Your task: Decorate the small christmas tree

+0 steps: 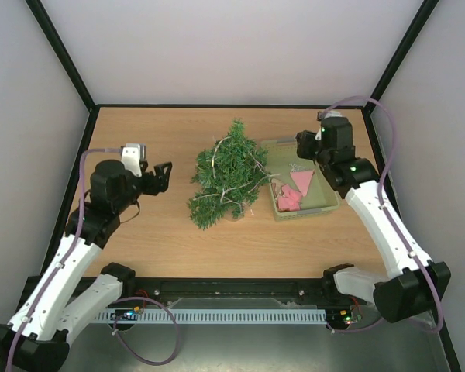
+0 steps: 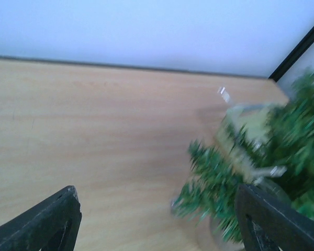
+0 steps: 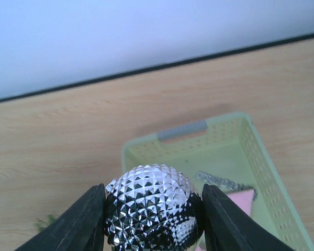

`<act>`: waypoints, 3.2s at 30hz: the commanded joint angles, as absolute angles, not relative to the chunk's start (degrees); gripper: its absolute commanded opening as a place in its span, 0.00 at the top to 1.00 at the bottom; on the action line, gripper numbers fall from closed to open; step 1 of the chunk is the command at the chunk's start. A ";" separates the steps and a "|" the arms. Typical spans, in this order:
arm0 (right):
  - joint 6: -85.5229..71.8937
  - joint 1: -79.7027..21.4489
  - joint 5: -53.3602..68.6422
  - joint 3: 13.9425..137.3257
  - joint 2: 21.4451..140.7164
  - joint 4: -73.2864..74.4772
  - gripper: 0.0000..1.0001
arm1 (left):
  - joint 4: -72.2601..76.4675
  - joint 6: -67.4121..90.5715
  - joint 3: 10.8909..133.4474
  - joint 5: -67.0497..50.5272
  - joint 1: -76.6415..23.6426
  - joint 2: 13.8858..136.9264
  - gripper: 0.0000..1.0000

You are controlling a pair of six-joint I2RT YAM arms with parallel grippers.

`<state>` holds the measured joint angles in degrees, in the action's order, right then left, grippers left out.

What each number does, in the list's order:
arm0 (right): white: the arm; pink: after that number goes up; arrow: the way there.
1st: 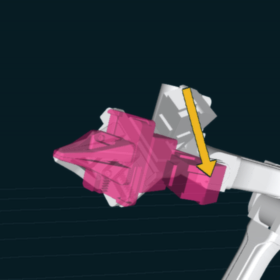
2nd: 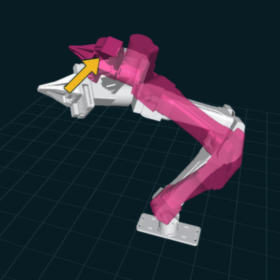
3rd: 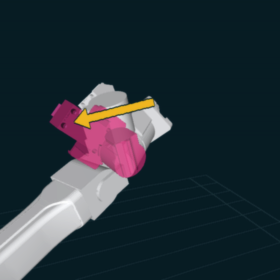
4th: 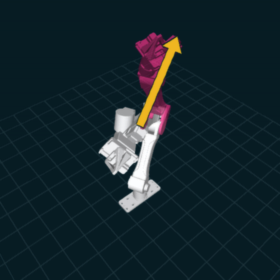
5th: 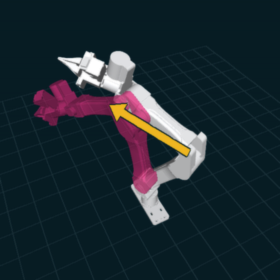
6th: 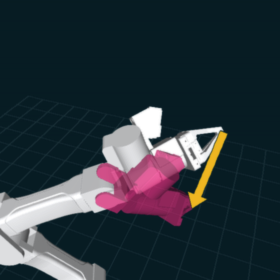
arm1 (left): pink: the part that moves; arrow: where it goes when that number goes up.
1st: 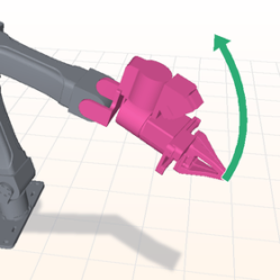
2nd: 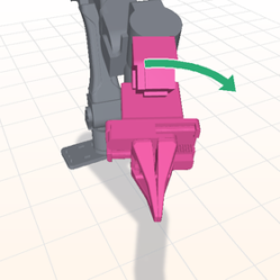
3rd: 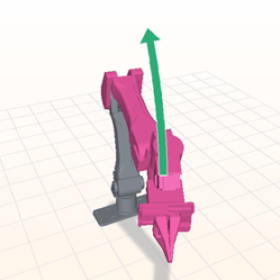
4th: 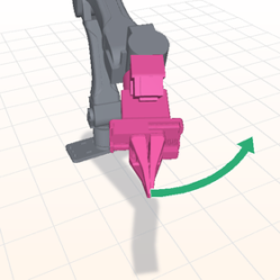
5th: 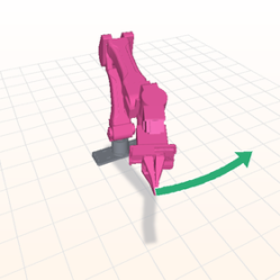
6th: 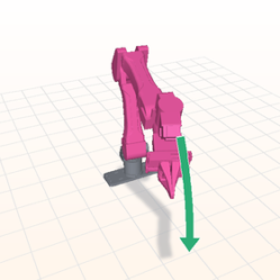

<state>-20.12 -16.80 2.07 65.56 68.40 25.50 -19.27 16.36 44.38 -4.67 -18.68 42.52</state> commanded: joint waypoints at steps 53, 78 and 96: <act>-38.61 -23.47 54.73 66.53 52.30 16.34 0.60 | -10.19 25.87 67.47 -40.70 -36.14 54.18 0.53; -53.04 -24.43 62.13 63.70 55.37 -3.16 0.61 | -7.86 14.71 65.35 -25.35 -45.15 58.43 0.66; -53.35 -24.78 63.32 61.36 54.60 -4.22 0.61 | -3.18 9.05 64.79 -23.44 -47.61 61.48 0.65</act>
<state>-52.86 -24.43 61.49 62.04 55.57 -1.37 -5.41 11.44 65.56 -24.97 -47.11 61.28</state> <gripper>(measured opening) 0.420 0.347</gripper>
